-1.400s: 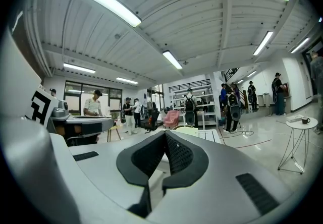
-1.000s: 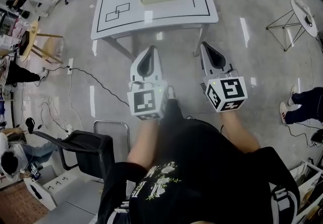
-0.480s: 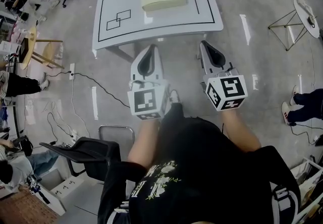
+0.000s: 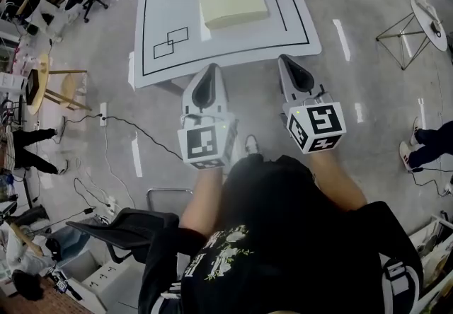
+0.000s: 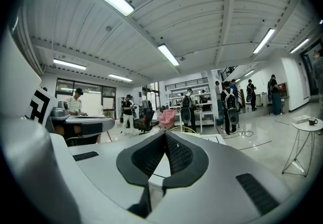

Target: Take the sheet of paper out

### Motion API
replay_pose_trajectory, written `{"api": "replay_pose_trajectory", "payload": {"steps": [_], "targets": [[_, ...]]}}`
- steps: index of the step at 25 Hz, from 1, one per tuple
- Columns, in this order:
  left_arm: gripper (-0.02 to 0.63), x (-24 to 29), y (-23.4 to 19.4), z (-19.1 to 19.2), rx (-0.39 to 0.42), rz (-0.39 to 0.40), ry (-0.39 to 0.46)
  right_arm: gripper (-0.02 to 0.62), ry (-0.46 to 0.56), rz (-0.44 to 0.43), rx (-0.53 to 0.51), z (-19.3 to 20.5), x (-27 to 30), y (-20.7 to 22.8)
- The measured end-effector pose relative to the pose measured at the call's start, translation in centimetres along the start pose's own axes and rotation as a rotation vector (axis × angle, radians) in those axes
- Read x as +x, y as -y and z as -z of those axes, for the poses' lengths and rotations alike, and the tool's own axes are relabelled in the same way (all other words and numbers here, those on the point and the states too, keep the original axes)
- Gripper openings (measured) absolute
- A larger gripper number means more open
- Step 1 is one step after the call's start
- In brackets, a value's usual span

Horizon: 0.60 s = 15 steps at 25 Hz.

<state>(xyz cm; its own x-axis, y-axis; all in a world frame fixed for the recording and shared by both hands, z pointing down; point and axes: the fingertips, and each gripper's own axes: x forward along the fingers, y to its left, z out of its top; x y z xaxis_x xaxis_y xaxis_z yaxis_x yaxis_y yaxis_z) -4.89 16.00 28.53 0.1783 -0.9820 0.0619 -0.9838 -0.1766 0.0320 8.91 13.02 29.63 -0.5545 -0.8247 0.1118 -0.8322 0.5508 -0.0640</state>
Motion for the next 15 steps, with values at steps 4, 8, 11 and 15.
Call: {"api": "replay_pose_trajectory", "payload": {"steps": [4,8,11,15], "targets": [[0.0,1.5,-1.4,0.0,0.005,0.009,0.005,0.0,0.002,0.013,-0.001,0.1,1.8,-0.2],[0.0,2.7,-2.4,0.1,0.011,0.023,0.005,0.0,0.002,0.03,0.001,0.2,3.1,-0.1],[0.0,3.4,-3.3,0.4,0.016,0.032,0.004,0.0,0.002,0.039,-0.002,0.3,4.1,-0.2],[0.0,4.7,-3.9,0.7,0.018,0.055,0.005,0.0,0.002,0.058,-0.004,0.4,5.4,-0.1]]}}
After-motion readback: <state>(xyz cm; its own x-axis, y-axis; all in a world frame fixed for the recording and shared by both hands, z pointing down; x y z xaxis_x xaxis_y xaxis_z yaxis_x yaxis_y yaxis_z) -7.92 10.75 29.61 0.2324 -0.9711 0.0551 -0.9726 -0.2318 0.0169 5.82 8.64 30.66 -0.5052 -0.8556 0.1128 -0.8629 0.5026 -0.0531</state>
